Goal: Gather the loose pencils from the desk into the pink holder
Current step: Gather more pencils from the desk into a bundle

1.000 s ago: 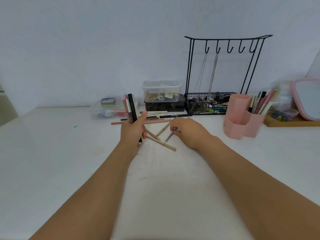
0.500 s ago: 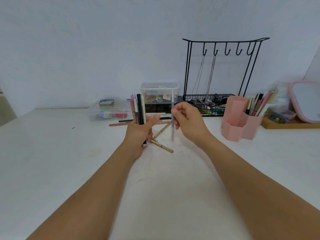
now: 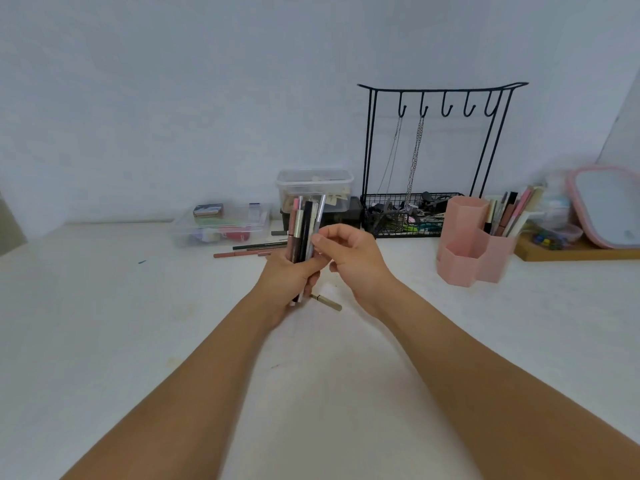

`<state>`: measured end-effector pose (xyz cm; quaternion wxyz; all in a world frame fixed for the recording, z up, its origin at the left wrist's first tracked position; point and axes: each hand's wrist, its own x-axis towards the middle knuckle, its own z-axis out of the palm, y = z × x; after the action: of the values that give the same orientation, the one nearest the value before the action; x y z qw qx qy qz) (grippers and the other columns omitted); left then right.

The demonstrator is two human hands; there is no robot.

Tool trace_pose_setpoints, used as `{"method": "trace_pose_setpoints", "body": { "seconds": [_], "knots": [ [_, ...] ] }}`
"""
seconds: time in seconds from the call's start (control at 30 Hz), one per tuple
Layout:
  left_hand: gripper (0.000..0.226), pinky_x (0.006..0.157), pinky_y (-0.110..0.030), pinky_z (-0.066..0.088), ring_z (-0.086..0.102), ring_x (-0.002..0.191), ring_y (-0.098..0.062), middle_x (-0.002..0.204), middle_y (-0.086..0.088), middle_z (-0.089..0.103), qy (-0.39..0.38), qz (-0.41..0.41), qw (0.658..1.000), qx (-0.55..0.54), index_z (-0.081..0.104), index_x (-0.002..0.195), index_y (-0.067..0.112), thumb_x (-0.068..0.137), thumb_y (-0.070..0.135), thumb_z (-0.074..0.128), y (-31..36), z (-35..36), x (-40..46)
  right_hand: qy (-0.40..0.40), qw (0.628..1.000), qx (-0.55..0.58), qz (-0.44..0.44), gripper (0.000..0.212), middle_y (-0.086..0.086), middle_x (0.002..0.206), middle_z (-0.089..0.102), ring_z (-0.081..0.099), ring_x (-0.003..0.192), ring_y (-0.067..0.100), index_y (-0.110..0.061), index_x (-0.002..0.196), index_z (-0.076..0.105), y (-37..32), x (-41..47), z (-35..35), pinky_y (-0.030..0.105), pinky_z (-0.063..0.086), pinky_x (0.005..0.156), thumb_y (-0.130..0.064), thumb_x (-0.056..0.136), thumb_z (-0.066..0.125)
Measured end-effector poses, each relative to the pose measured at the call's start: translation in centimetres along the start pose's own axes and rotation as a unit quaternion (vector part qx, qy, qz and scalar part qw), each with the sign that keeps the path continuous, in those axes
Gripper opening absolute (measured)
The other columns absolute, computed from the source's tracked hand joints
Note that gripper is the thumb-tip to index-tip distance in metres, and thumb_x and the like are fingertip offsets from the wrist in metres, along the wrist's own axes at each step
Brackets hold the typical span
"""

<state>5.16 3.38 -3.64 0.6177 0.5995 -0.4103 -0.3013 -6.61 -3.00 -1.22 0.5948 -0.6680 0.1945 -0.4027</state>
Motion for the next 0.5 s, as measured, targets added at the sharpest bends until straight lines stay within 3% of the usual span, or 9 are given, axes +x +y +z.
{"method": "trace_pose_setpoints", "body": {
  "seconds": [0.07,0.13,0.2,0.23,0.37,0.5],
  "knots": [
    [0.027,0.053,-0.032,0.047,0.053,0.051,-0.02,0.053,-0.003,0.055,0.027,0.004,1.0,-0.003,0.06,0.073,0.012,0.091,0.026,0.073,0.1,-0.2,0.1,-0.007,0.999,-0.036,-0.005,0.016,0.005,0.067,0.065,0.059,0.047,0.003,0.005,0.102,0.065,0.2,-0.3,-0.1,0.012,0.044,0.047,-0.009,0.099,0.058],
    [0.02,0.052,-0.029,0.051,0.055,0.051,-0.017,0.055,-0.001,0.055,0.078,0.006,0.997,-0.029,0.062,0.082,0.011,0.093,0.024,0.072,0.1,-0.8,0.5,-0.022,0.986,-0.154,-0.051,0.019,0.0,0.087,0.069,0.063,0.07,-0.003,-0.006,0.109,0.069,0.9,-0.3,0.0,0.012,0.047,0.064,-0.017,0.101,0.056],
    [0.021,0.05,-0.03,0.047,0.051,0.047,-0.015,0.053,0.0,0.053,0.14,0.01,0.989,-0.043,0.065,0.083,0.011,0.091,0.028,0.076,0.2,-1.7,1.1,-0.069,0.94,-0.32,-0.102,0.025,-0.004,0.11,0.069,0.06,0.1,0.006,-0.024,0.116,0.071,2.5,0.1,0.1,0.024,0.047,0.087,-0.03,0.1,0.053],
    [0.027,0.05,-0.029,0.044,0.048,0.043,-0.014,0.051,0.0,0.052,0.168,0.006,0.984,-0.05,0.064,0.08,0.011,0.087,0.033,0.079,0.2,-2.1,1.3,-0.1,0.914,-0.379,-0.109,0.028,-0.004,0.113,0.068,0.058,0.106,0.014,-0.028,0.115,0.071,3.3,0.3,0.2,0.031,0.045,0.094,-0.038,0.1,0.049],
    [0.051,0.05,-0.029,0.038,0.041,0.038,-0.016,0.043,0.002,0.045,0.247,-0.057,0.965,-0.068,0.053,0.067,0.015,0.077,0.057,0.08,0.7,-3.4,1.8,-0.138,0.866,-0.475,-0.074,0.049,-0.008,0.084,0.059,0.054,0.088,0.024,-0.027,0.077,0.062,4.2,0.7,0.3,0.047,0.049,0.084,-0.061,0.097,0.032],
    [0.034,0.051,-0.03,0.037,0.041,0.041,-0.016,0.054,-0.001,0.048,0.261,-0.061,0.961,-0.063,0.058,0.083,0.013,0.086,0.042,0.075,0.2,-3.7,1.8,-0.12,0.87,-0.473,-0.064,0.056,-0.001,0.067,0.051,0.051,0.07,0.023,-0.016,0.063,0.048,3.7,1.0,-0.4,0.049,0.048,0.07,-0.056,0.098,0.035]
  ]
}}
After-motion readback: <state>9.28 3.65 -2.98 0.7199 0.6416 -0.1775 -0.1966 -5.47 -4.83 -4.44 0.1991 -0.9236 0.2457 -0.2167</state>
